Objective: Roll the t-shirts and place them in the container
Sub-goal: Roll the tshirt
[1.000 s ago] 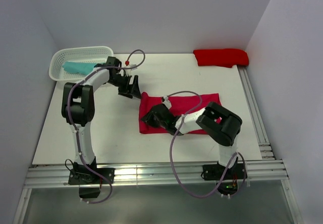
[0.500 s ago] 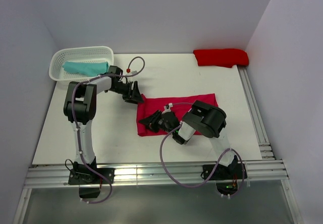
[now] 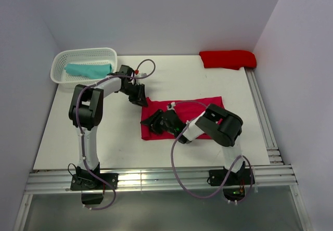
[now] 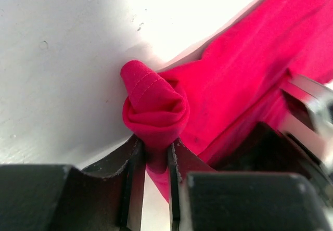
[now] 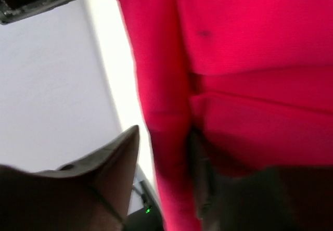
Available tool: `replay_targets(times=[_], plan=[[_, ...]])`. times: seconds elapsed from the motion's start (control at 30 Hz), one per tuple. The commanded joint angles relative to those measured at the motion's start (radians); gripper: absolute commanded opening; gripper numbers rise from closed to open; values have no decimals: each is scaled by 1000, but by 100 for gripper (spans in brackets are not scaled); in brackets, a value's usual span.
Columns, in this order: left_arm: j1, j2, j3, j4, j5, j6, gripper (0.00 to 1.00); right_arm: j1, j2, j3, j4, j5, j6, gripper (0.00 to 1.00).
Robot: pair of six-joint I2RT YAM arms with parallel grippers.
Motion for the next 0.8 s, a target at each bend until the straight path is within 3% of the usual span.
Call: replay_targets(times=[0.0,0.03,0.13,0.5,0.67,0.77], plan=[[-41,0,7,-1,-249,48,5,36,-96,115,-568,140,-151,51],[-47,-1,8,-4,-257,53,4,47,-106,150,-650,165,-198,58],[-61,-2,17,-17,-292,58,4,81,-120,279,-900,254,-243,65],[-94,2,62,-58,-383,78,4,187,-133,598,-1508,535,-251,72],[-101,6,71,-69,-398,79,5,223,-128,705,-1591,634,-275,73],[-102,9,76,-73,-406,81,5,222,-76,786,-1599,674,-327,67]])
